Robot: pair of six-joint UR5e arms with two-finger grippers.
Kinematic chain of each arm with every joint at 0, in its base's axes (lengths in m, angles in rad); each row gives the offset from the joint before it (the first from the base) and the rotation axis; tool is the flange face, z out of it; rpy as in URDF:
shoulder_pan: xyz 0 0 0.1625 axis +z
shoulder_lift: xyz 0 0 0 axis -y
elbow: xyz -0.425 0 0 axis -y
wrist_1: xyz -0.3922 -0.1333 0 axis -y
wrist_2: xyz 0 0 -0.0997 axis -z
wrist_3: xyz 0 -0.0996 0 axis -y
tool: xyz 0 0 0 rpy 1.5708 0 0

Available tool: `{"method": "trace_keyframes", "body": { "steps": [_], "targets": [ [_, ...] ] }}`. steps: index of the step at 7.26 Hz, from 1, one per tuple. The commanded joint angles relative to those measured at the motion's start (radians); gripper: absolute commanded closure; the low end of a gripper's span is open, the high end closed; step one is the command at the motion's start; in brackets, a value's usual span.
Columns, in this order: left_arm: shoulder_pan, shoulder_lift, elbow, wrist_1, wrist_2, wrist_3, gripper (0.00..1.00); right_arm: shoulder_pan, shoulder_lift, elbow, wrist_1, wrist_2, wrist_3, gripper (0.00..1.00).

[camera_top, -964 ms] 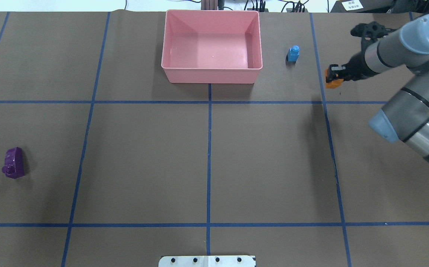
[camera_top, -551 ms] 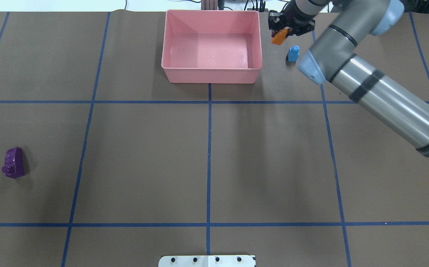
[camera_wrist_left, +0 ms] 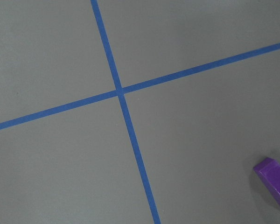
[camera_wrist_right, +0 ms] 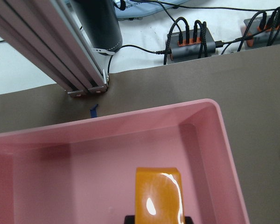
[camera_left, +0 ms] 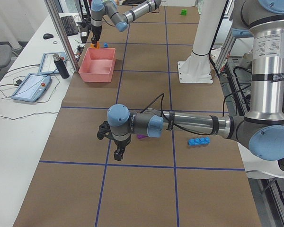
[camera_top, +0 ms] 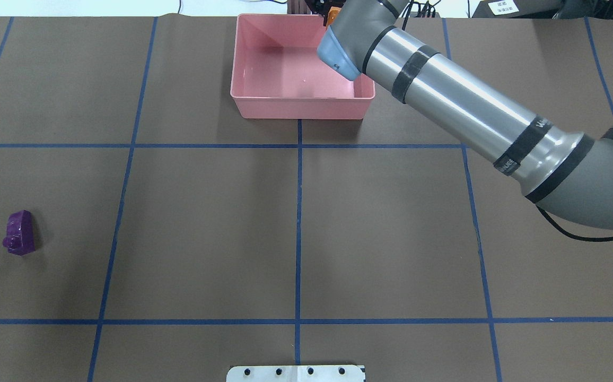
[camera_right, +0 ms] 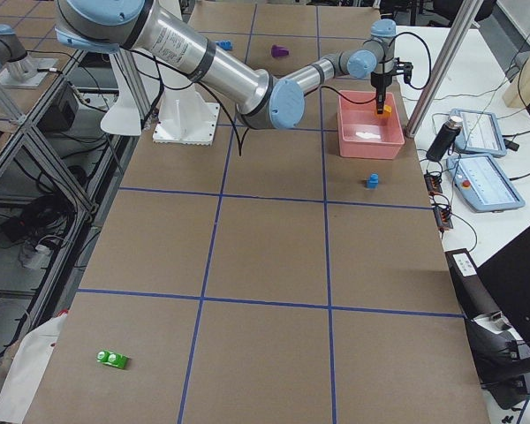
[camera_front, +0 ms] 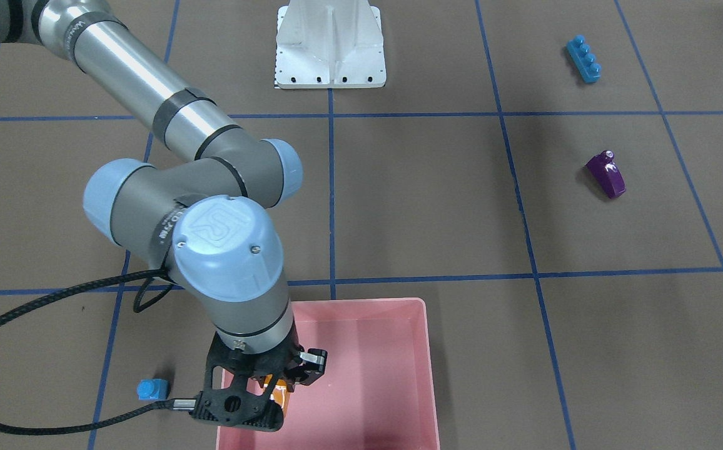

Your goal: Put all blocks into box

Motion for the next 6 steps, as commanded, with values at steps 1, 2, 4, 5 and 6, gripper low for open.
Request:
{"method": "trace_keyframes", "body": {
  "steps": [1,2,4,5,6],
  "targets": [
    [0.002,-0.004,-0.008,-0.029,0.001,0.000,0.00,-0.039,0.012,-0.051,0.001,-0.039,0.004,0.39],
    [0.009,-0.031,0.015,-0.125,0.001,-0.005,0.00,-0.046,0.008,-0.051,0.003,-0.059,0.006,0.00],
    [0.020,-0.094,0.072,-0.185,-0.069,-0.228,0.00,-0.030,0.008,-0.047,0.003,-0.056,0.007,0.00],
    [0.061,-0.093,0.072,-0.263,-0.086,-0.303,0.00,-0.013,0.008,-0.032,0.000,-0.043,0.006,0.00],
    [0.122,-0.060,0.072,-0.404,-0.089,-0.325,0.00,0.015,-0.001,-0.006,-0.003,-0.004,-0.006,0.00]
  ]
}}
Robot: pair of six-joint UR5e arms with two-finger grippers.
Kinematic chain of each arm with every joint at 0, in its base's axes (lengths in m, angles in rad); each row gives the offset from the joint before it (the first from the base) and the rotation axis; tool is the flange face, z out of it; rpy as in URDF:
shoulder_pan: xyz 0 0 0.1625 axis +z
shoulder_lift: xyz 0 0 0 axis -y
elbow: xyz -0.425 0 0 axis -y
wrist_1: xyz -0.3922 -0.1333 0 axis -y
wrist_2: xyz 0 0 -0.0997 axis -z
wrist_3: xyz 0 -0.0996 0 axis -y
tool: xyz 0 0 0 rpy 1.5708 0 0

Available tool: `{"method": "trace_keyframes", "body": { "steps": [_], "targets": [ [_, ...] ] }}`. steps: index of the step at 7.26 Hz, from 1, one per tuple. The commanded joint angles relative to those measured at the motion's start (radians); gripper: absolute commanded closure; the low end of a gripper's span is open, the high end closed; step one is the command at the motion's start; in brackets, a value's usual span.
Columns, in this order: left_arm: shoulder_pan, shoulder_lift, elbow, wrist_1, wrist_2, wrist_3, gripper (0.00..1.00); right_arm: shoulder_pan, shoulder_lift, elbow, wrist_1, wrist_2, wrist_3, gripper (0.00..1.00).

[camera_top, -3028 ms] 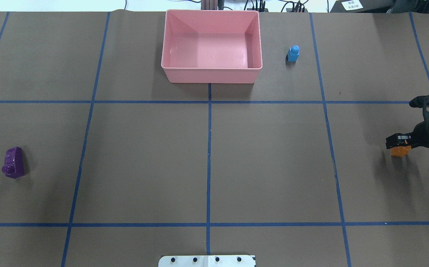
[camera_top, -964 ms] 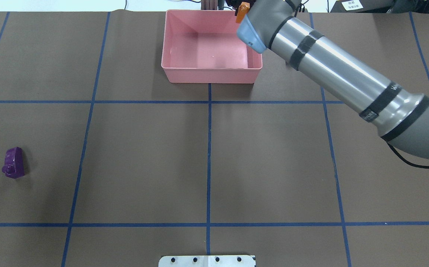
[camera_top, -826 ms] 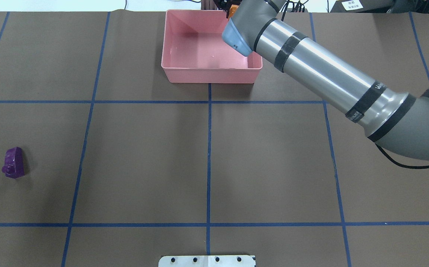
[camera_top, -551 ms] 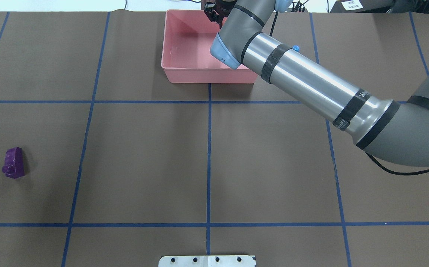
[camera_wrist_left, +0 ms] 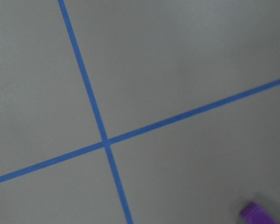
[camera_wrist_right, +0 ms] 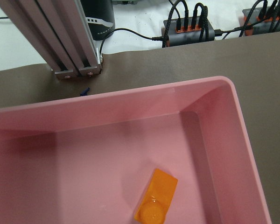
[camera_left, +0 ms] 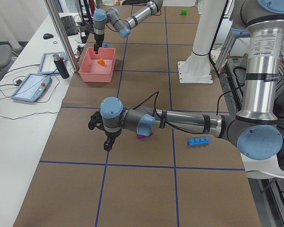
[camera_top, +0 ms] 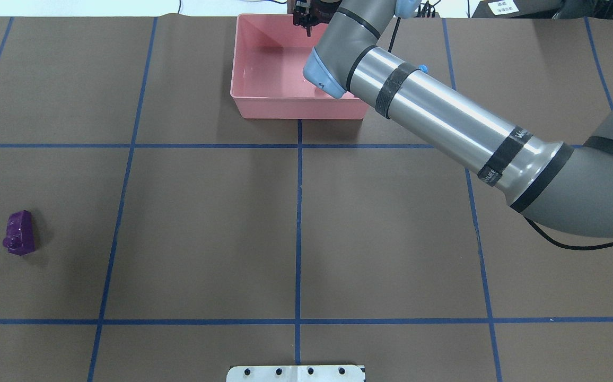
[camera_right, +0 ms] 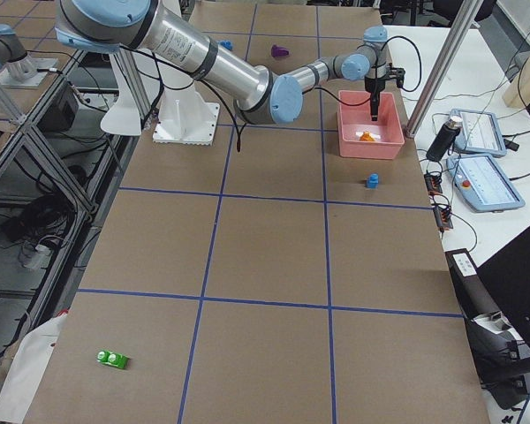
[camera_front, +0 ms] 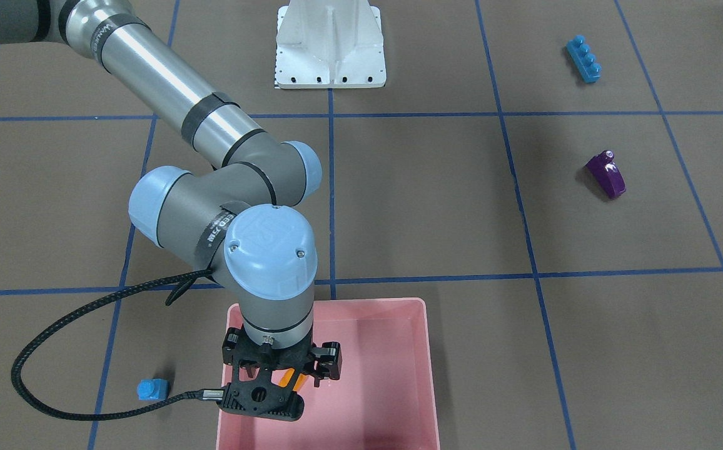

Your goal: Put all blocks into box

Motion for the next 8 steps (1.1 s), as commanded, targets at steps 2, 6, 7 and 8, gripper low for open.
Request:
{"method": "trace_keyframes", "body": {
  "steps": [2,6,7,8],
  "targets": [
    [0.209,0.054,-0.028,-0.190,0.003,-0.412,0.00,0.080,-0.138,0.217,-0.044,0.113,-0.019,0.00],
    [0.502,0.186,-0.049,-0.425,0.245,-0.892,0.00,0.192,-0.209,0.387,-0.242,0.185,-0.181,0.00],
    [0.539,0.191,-0.049,-0.425,0.274,-0.931,0.00,0.204,-0.238,0.410,-0.241,0.194,-0.195,0.00],
    [0.557,0.194,-0.049,-0.418,0.288,-0.933,0.00,0.218,-0.293,0.462,-0.243,0.201,-0.217,0.00]
  ]
}}
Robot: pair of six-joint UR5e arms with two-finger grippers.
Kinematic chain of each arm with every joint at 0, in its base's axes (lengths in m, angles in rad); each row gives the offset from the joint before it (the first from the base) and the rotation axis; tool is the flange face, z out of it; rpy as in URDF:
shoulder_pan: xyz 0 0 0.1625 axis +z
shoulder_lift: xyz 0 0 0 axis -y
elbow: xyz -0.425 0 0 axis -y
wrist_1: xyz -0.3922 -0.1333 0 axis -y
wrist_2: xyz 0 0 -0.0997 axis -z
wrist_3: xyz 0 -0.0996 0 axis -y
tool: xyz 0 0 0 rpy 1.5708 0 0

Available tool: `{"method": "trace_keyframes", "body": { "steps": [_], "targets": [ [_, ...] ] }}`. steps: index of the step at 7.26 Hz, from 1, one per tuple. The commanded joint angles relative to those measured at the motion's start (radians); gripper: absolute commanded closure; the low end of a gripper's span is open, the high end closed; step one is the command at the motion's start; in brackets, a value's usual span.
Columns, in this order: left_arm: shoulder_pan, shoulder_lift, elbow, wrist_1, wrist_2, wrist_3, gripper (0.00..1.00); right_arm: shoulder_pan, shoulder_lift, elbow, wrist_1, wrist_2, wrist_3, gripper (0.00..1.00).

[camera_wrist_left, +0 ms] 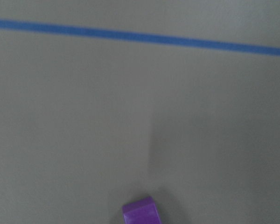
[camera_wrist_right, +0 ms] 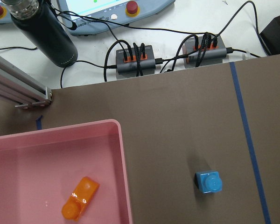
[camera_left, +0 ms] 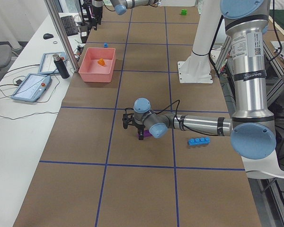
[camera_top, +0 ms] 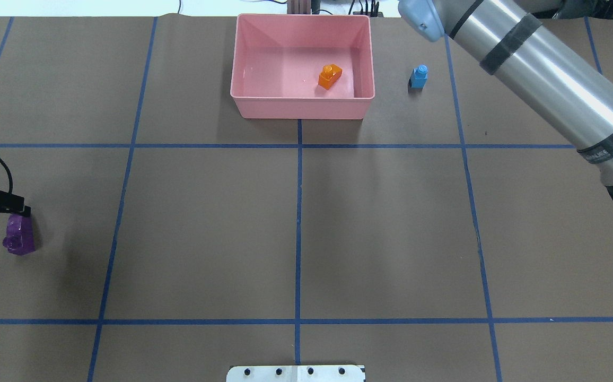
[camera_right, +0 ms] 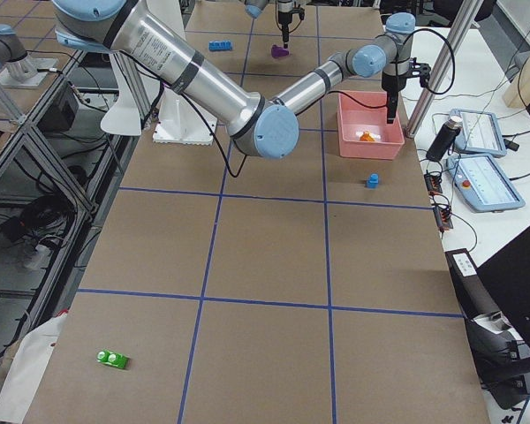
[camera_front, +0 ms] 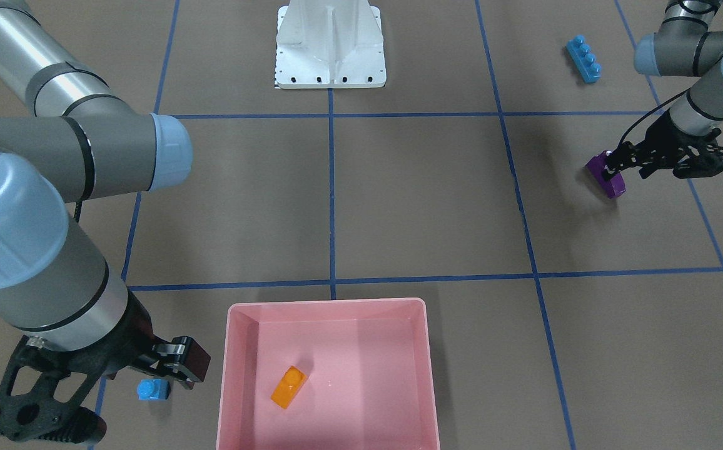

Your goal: Put all blocks into box

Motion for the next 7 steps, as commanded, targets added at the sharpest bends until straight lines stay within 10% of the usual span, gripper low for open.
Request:
{"method": "trace_keyframes", "body": {
  "steps": [1,2,4,7],
  "targets": [
    [0.064,0.013,0.001,0.002,0.066,-0.028,0.06,0.028,-0.070,0.064,-0.008,0.019,-0.039,0.00],
    [0.084,0.017,0.001,0.004,0.081,-0.028,0.21,0.028,-0.070,0.064,-0.008,0.019,-0.040,0.00],
    [0.115,0.017,0.001,0.005,0.085,-0.026,1.00,0.028,-0.082,0.064,-0.008,0.018,-0.042,0.00],
    [0.115,0.001,-0.034,0.005,0.071,-0.006,1.00,0.028,-0.108,0.063,-0.004,0.013,-0.095,0.00]
  ]
}}
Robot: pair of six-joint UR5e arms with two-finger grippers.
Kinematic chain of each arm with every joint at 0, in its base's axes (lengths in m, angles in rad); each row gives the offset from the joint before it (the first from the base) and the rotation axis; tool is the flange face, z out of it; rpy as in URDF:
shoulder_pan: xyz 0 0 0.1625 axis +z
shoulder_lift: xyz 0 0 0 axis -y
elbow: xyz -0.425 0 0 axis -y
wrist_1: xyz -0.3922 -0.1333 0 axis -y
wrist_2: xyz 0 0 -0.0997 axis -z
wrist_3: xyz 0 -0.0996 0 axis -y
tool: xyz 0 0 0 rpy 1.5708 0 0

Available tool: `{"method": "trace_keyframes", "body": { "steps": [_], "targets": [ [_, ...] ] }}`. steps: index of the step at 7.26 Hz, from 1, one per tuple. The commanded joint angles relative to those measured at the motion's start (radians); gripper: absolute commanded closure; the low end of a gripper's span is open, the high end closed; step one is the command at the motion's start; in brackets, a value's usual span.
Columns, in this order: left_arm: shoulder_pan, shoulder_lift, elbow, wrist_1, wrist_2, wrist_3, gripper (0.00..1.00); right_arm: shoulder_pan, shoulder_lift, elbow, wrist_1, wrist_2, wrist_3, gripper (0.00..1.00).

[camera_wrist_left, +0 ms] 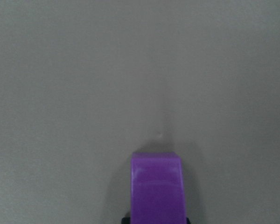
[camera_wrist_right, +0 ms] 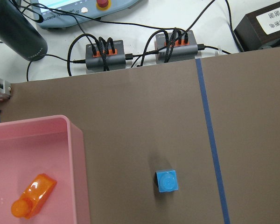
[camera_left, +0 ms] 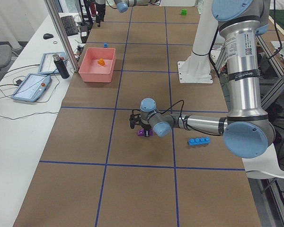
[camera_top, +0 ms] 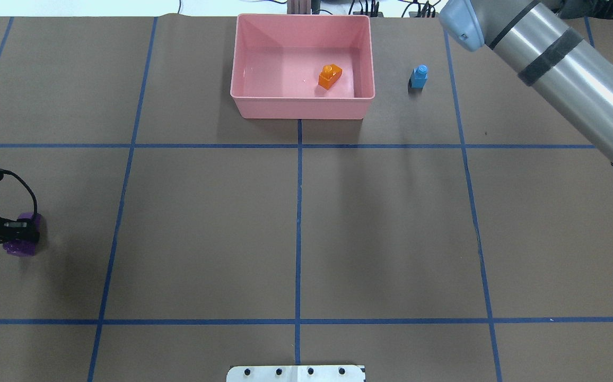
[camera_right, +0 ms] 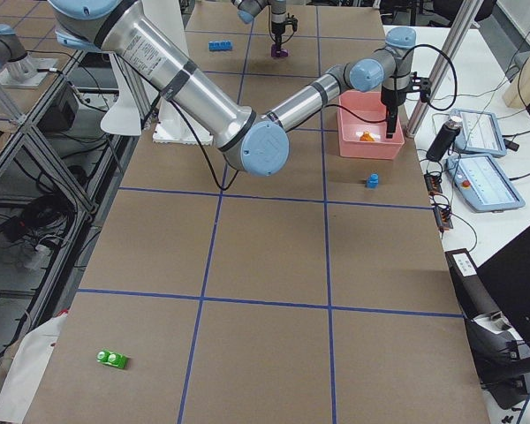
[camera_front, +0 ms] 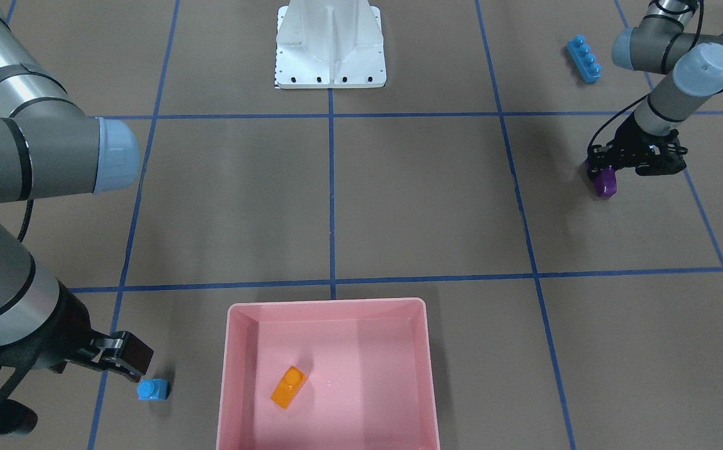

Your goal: Put all blocks into box

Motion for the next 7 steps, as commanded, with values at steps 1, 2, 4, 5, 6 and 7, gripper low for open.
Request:
{"method": "trace_keyframes", "body": {
  "steps": [1,2,4,5,6,7],
  "targets": [
    [-0.010,-0.020,-0.049,0.002,-0.007,0.007,1.00,0.002,-0.030,-0.002,0.011,-0.008,-0.051,0.00],
    [-0.037,-0.064,-0.087,0.002,-0.001,0.007,1.00,0.008,-0.043,-0.004,0.011,-0.006,-0.087,0.00],
    [-0.097,-0.293,-0.083,0.065,0.001,-0.005,1.00,0.012,-0.104,-0.005,0.053,-0.003,-0.118,0.00],
    [-0.120,-0.451,-0.073,0.209,0.005,-0.008,1.00,0.012,-0.153,-0.007,0.127,-0.003,-0.127,0.00],
    [-0.158,-0.630,-0.016,0.342,0.010,-0.011,1.00,0.011,-0.174,-0.016,0.150,-0.006,-0.133,0.00],
    [-0.165,-0.798,0.094,0.392,0.010,-0.055,1.00,0.008,-0.191,-0.022,0.152,-0.006,-0.150,0.00]
  ]
}}
